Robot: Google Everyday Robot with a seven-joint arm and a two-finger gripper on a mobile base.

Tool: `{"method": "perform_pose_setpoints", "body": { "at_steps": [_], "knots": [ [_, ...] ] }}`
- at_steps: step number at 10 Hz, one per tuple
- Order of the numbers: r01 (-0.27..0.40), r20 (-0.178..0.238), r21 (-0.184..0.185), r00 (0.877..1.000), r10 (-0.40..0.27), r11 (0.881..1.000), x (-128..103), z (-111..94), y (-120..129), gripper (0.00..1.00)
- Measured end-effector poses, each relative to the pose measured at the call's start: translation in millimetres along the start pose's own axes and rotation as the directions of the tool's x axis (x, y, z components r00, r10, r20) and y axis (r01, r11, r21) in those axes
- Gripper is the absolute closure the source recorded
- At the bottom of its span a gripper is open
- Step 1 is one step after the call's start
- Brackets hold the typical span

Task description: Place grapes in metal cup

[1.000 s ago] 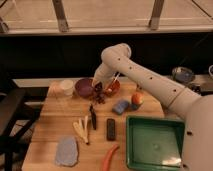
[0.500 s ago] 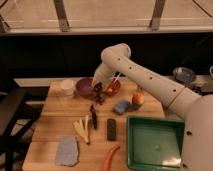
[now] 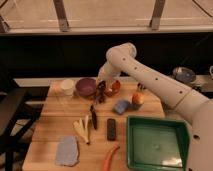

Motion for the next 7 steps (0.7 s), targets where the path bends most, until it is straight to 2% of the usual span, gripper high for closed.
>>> {"method": "perform_pose_setpoints", "body": {
  "at_steps": [2, 3, 5, 7],
  "knots": [
    [-0.075, -0.045, 0.004, 0.996, 0.075, 0.997, 23.4, -22.3, 32.4, 1.00],
    [-0.127, -0.074, 0.009, 0.989, 0.128, 0.992, 38.7, -36.2, 53.9, 1.00],
    [-0.216, -0.120, 0.021, 0.969, 0.217, 0.976, 65.6, -58.7, 87.0, 1.00],
    [-0.322, -0.170, 0.035, 0.931, 0.323, 0.946, 98.4, -81.0, 117.9, 1.00]
  ]
}}
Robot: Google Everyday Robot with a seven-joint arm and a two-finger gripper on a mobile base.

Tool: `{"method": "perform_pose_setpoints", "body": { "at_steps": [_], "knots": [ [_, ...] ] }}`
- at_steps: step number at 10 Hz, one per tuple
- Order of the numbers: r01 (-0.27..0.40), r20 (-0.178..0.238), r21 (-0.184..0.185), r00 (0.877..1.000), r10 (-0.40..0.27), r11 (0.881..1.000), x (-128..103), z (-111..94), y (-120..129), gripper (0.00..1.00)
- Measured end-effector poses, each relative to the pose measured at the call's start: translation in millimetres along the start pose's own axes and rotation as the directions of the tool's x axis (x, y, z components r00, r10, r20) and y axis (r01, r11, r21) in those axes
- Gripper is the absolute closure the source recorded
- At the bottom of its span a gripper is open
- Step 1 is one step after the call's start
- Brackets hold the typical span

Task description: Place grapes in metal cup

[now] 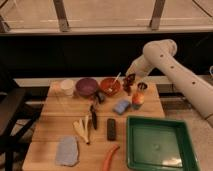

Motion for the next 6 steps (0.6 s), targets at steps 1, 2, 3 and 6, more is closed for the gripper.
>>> {"method": "perform_pose_setpoints", "body": {
  "at_steps": [1, 2, 3, 6],
  "knots": [
    [-0.047, -0.019, -0.001, 0.999, 0.047, 0.999, 15.7, -4.1, 3.5, 1.00],
    [-0.096, -0.034, 0.000, 0.995, 0.096, 0.995, 30.6, -6.5, 5.6, 1.00],
    [-0.129, -0.044, -0.001, 0.991, 0.129, 0.992, 40.5, -7.7, 7.6, 1.00],
    [-0.130, -0.043, -0.001, 0.991, 0.130, 0.992, 40.3, -6.8, 6.5, 1.00]
  ]
}}
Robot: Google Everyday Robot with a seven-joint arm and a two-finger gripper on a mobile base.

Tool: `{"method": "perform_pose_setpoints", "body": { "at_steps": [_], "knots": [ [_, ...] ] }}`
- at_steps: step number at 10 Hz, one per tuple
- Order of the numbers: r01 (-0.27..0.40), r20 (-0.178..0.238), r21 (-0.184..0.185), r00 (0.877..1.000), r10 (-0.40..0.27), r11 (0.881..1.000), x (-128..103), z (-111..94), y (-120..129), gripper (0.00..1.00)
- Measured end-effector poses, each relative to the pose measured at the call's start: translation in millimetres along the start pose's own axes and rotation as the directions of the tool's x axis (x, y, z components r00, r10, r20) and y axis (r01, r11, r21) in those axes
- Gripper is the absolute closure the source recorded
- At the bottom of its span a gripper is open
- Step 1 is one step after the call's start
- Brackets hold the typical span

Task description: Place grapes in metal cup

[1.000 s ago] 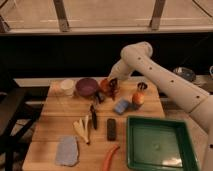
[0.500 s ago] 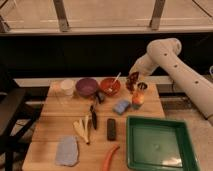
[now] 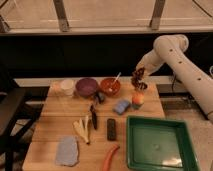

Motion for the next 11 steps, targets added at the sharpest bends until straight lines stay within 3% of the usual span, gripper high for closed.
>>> {"method": "perform_pose_setpoints", "body": {
  "at_steps": [2, 6, 11],
  "knots": [
    [0.000, -0.002, -0.001, 1.000, 0.000, 1.000, 0.4, 0.2, 1.3, 1.00],
    [-0.089, -0.002, 0.006, 0.996, 0.089, 0.996, 18.3, 23.0, -7.7, 1.00],
    [-0.159, -0.045, 0.008, 0.986, 0.159, 0.987, 45.9, 26.5, -3.4, 1.00]
  ]
}}
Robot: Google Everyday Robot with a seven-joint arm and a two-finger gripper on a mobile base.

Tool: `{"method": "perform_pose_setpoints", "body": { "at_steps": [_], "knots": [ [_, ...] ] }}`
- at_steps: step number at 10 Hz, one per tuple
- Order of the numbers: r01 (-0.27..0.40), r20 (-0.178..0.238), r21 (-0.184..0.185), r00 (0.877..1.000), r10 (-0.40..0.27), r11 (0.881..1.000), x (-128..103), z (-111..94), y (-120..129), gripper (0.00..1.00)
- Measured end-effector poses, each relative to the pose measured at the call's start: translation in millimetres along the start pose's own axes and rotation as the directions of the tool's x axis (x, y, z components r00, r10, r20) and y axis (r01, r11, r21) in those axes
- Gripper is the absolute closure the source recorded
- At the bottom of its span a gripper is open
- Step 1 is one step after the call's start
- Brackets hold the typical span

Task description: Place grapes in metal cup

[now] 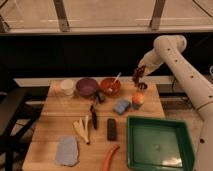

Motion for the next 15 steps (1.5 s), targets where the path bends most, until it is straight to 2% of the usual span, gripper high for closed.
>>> {"method": "perform_pose_setpoints", "body": {
  "at_steps": [4, 9, 11, 13, 15],
  "knots": [
    [-0.052, -0.006, -0.003, 0.999, 0.052, 0.999, 12.0, 8.0, 0.3, 1.00],
    [-0.133, 0.043, -0.049, 0.990, 0.135, 0.990, 21.2, 39.3, 32.8, 0.99],
    [-0.150, 0.058, -0.066, 0.986, 0.154, 0.986, 22.6, 52.3, 38.5, 0.87],
    [-0.175, 0.072, -0.087, 0.981, 0.181, 0.981, 29.9, 66.1, 43.5, 0.65],
    [-0.182, 0.087, -0.103, 0.978, 0.191, 0.978, 30.5, 75.7, 44.5, 0.47]
  ]
}}
